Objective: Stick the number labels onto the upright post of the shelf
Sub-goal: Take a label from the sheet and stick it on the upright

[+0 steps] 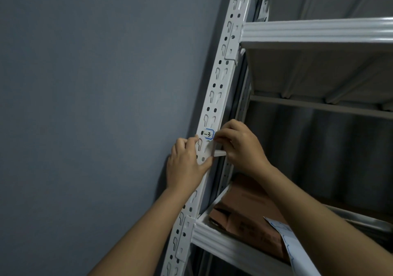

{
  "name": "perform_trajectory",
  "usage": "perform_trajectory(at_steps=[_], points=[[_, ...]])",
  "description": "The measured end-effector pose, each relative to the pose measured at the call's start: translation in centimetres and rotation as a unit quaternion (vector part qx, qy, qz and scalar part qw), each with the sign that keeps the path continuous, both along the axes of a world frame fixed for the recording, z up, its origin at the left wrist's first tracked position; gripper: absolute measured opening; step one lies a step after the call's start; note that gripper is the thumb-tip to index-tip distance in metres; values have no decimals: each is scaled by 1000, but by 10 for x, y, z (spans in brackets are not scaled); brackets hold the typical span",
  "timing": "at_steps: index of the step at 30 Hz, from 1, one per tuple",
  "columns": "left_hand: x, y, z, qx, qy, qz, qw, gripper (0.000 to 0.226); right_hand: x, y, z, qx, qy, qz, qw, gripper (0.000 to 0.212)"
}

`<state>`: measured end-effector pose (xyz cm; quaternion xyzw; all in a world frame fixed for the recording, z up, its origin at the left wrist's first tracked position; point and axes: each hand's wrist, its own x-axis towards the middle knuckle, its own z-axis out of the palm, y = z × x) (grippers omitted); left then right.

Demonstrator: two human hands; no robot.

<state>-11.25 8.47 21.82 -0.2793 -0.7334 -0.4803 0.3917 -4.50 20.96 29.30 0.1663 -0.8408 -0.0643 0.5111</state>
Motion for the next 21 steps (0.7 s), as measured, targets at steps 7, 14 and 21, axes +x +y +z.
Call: perform_trajectory(at_steps=[7, 14, 21], points=[[15, -3, 8, 10, -50, -24, 998, 55, 33, -23, -17, -462, -110, 246, 845, 9], [52, -17, 24, 141, -79, -234, 959, 11, 51, -28, -33, -528, -117, 316, 779, 10], [77, -23, 24, 167, -214, -345, 898, 16, 67, -24, -43, -468, -54, 297, 831, 10]])
